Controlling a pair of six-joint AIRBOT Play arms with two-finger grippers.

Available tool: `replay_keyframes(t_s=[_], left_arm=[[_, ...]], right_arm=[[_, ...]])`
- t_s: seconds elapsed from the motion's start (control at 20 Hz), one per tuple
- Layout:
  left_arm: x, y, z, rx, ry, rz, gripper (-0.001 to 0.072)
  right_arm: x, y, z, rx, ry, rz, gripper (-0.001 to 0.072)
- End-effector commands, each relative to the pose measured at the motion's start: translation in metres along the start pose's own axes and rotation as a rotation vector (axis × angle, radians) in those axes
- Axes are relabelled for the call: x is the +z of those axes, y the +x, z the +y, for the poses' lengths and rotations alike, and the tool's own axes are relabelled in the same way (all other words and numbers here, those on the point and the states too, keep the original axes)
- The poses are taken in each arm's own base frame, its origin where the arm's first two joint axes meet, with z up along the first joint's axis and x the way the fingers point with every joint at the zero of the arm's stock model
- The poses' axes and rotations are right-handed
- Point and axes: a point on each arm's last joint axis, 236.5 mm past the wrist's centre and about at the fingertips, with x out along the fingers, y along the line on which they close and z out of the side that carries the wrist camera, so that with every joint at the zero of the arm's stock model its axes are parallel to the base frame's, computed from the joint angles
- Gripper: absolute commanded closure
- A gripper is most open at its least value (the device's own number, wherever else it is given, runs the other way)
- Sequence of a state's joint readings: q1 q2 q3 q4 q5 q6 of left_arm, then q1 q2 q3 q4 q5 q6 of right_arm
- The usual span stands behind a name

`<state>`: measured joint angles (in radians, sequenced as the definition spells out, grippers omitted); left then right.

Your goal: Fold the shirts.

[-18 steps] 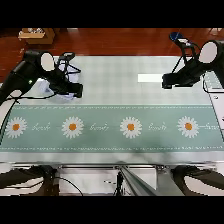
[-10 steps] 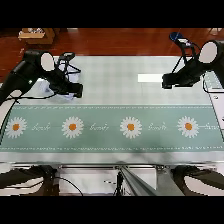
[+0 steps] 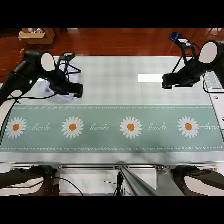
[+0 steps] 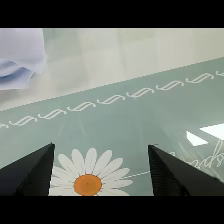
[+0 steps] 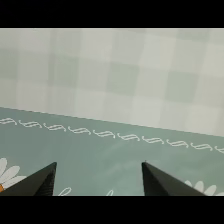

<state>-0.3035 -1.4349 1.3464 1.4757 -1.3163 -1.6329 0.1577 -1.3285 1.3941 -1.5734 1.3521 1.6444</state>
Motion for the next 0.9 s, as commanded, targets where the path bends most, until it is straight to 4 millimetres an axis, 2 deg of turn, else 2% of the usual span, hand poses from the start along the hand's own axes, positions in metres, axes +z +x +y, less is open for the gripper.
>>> replay_keyframes(t_s=[0.0,0.15,0.2,0.35,0.85], left_arm=[[0.000,0.002,0.000,0.000,0.000,0.005,-0.0013],[0.001,0.005,0.004,0.010,-0.001,0.004,-0.0013],[0.002,0.006,0.004,0.010,-0.003,0.003,-0.0013],[-0.010,0.006,0.009,0.022,-0.008,0.055,-0.0013],[-0.013,0.012,0.010,0.023,-0.009,0.078,-0.0013]], right_arm=[[0.001,0.000,0.001,0.001,-0.001,-0.004,0.0105],[0.021,-0.001,0.001,0.002,-0.002,-0.092,0.0104],[0.023,-0.001,0.001,0.005,-0.002,-0.098,0.0105],[0.023,-0.001,0.001,0.001,-0.010,-0.097,0.0105],[0.022,-0.001,0.000,-0.001,-0.030,-0.096,0.0105]])
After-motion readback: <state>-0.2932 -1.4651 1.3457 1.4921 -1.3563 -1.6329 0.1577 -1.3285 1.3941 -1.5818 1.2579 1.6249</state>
